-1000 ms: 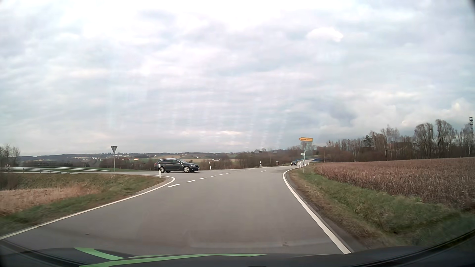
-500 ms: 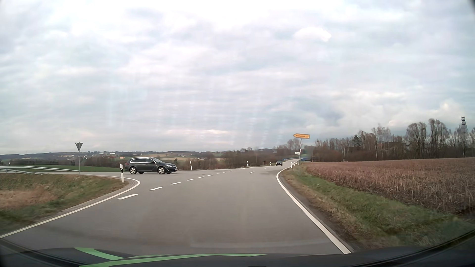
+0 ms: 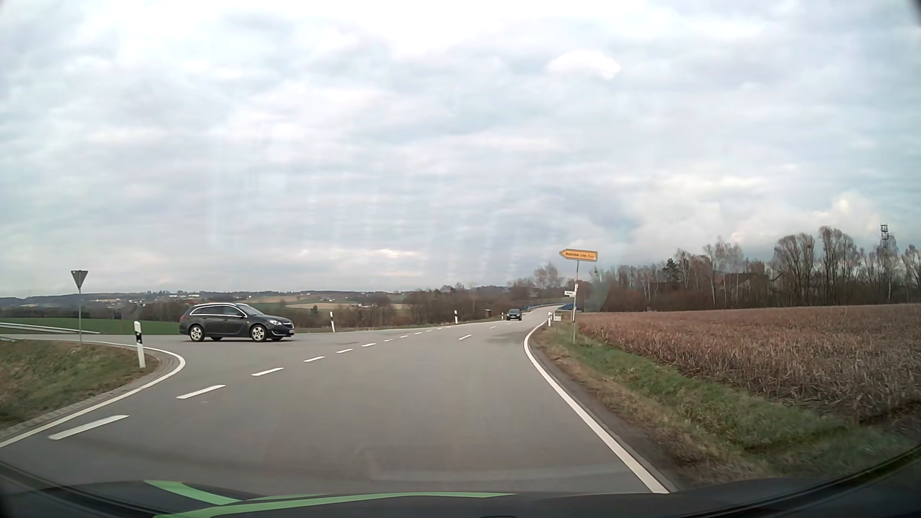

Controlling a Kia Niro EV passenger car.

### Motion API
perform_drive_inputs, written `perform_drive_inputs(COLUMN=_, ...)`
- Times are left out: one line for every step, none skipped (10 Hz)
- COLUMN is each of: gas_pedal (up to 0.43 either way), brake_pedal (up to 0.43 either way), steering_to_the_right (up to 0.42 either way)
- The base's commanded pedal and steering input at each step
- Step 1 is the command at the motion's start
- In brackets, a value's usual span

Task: Follow the waypoints while adhering to traffic rules and regulations

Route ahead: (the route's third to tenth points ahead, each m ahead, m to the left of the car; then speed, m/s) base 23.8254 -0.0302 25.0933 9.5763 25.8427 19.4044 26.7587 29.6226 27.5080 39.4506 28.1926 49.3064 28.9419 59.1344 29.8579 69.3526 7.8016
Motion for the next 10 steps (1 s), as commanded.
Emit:
perform_drive_inputs(gas_pedal=0.0, brake_pedal=0.238, steering_to_the_right=0.035)
perform_drive_inputs(gas_pedal=0.0, brake_pedal=0.238, steering_to_the_right=0.034)
perform_drive_inputs(gas_pedal=0.0, brake_pedal=0.232, steering_to_the_right=0.034)
perform_drive_inputs(gas_pedal=0.0, brake_pedal=0.232, steering_to_the_right=0.034)
perform_drive_inputs(gas_pedal=0.0, brake_pedal=0.232, steering_to_the_right=0.034)
perform_drive_inputs(gas_pedal=0.0, brake_pedal=0.226, steering_to_the_right=0.034)
perform_drive_inputs(gas_pedal=0.0, brake_pedal=0.22, steering_to_the_right=0.034)
perform_drive_inputs(gas_pedal=0.0, brake_pedal=0.22, steering_to_the_right=0.035)
perform_drive_inputs(gas_pedal=0.0, brake_pedal=0.22, steering_to_the_right=0.035)
perform_drive_inputs(gas_pedal=0.0, brake_pedal=0.226, steering_to_the_right=0.035)
